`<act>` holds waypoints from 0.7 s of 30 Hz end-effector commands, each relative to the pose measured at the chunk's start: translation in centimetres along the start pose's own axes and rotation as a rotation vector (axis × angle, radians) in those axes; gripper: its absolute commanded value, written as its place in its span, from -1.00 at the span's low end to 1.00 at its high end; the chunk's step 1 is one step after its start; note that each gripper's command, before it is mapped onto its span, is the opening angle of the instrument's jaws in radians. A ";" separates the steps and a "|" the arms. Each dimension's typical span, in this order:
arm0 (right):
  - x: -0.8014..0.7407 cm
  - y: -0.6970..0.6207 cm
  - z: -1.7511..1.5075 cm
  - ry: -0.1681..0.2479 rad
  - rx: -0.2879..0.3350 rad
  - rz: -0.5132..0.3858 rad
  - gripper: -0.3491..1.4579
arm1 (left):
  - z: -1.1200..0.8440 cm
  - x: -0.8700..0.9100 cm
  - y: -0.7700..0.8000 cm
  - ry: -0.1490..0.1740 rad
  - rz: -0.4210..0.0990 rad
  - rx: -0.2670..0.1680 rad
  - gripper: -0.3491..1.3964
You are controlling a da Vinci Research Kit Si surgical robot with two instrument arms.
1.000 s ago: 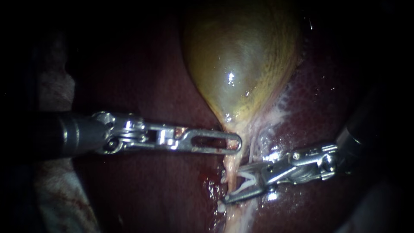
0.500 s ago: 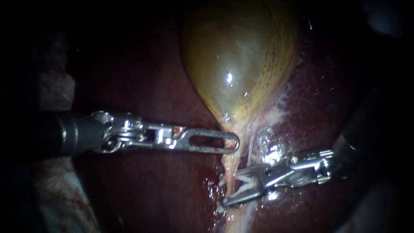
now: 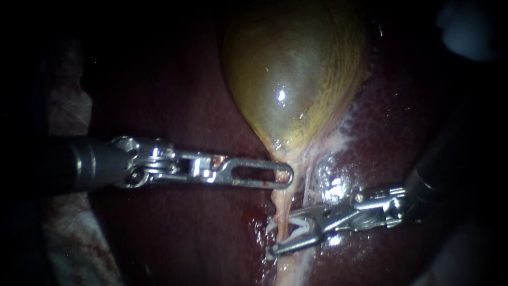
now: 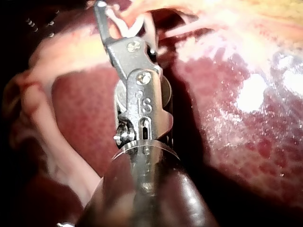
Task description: Clipping second clip left tube
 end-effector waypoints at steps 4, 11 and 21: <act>0.00 0.00 0.01 0.000 0.000 -0.001 -0.24 | 0.00 0.00 0.00 0.000 0.000 0.000 -1.00; -0.01 0.01 0.01 0.000 0.005 0.014 -0.49 | 0.00 0.00 0.00 0.000 0.000 0.000 -1.00; -0.01 0.05 0.02 0.010 0.008 0.065 -0.97 | 0.01 -0.01 -0.01 0.003 0.001 0.002 -1.00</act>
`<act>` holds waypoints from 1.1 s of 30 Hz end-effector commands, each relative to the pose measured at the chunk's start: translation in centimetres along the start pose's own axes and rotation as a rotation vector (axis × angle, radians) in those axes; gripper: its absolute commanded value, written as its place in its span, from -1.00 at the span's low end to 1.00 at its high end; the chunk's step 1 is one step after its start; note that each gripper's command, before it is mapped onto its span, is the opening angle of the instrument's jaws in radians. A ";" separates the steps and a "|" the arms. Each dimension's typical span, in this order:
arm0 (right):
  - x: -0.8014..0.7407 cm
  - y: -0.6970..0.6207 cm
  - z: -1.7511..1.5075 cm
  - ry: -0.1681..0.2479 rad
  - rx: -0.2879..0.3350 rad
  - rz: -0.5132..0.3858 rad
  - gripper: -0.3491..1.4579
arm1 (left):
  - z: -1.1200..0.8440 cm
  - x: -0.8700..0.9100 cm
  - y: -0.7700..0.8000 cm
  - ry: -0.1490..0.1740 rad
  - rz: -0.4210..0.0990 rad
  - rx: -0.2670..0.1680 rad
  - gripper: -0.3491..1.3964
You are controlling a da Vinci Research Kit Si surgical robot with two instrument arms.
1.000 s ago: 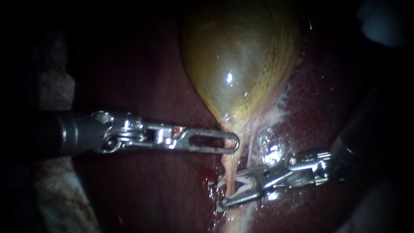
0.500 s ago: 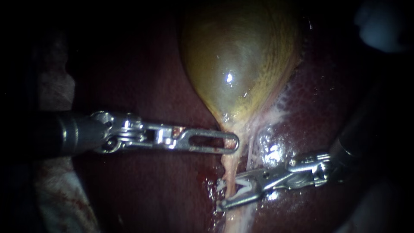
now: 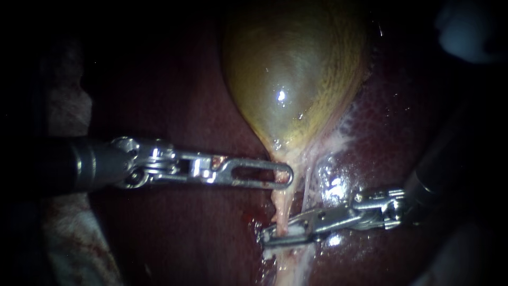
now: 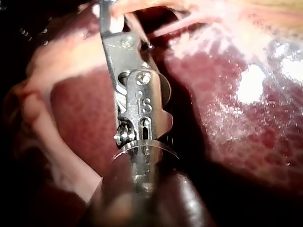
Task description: Clipping second clip left tube
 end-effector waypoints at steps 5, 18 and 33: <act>0.00 0.04 0.00 0.002 0.002 0.022 -1.00 | 0.00 0.00 0.00 0.000 0.000 0.001 -1.00; -0.04 0.04 0.02 0.001 0.010 0.042 -1.00 | 0.00 0.00 -0.01 0.001 0.000 0.001 -1.00; -0.23 0.00 0.08 -0.005 0.039 0.058 -1.00 | 0.01 0.00 -0.01 0.001 0.000 0.001 -1.00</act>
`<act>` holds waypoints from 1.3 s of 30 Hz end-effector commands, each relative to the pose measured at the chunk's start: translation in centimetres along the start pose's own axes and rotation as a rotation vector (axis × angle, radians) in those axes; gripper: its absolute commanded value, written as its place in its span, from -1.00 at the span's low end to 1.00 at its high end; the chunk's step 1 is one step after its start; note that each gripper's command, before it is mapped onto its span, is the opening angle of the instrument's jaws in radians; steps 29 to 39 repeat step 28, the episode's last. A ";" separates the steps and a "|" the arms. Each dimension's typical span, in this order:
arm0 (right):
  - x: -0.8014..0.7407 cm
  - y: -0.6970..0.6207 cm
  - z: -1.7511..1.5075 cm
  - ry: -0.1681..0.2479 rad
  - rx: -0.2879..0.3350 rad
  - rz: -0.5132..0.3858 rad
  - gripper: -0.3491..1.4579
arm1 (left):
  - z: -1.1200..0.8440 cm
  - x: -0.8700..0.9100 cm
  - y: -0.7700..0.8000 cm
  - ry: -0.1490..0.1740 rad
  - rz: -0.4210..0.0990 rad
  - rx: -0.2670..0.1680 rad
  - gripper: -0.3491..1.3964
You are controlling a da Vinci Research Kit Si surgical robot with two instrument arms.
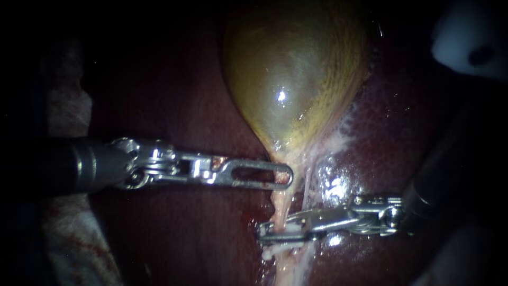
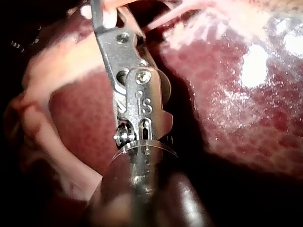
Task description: Clipping second clip left tube
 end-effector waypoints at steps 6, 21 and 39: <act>-0.01 0.00 0.00 -0.001 0.001 -0.003 -1.00 | 0.00 0.00 0.00 0.000 0.000 0.000 -1.00; -0.02 0.00 0.00 -0.001 0.003 -0.004 -1.00 | 0.00 0.00 0.00 -0.001 0.000 0.000 -1.00; -0.02 0.01 0.01 -0.001 0.003 -0.004 -1.00 | 0.00 0.00 -0.01 -0.001 0.001 0.000 -1.00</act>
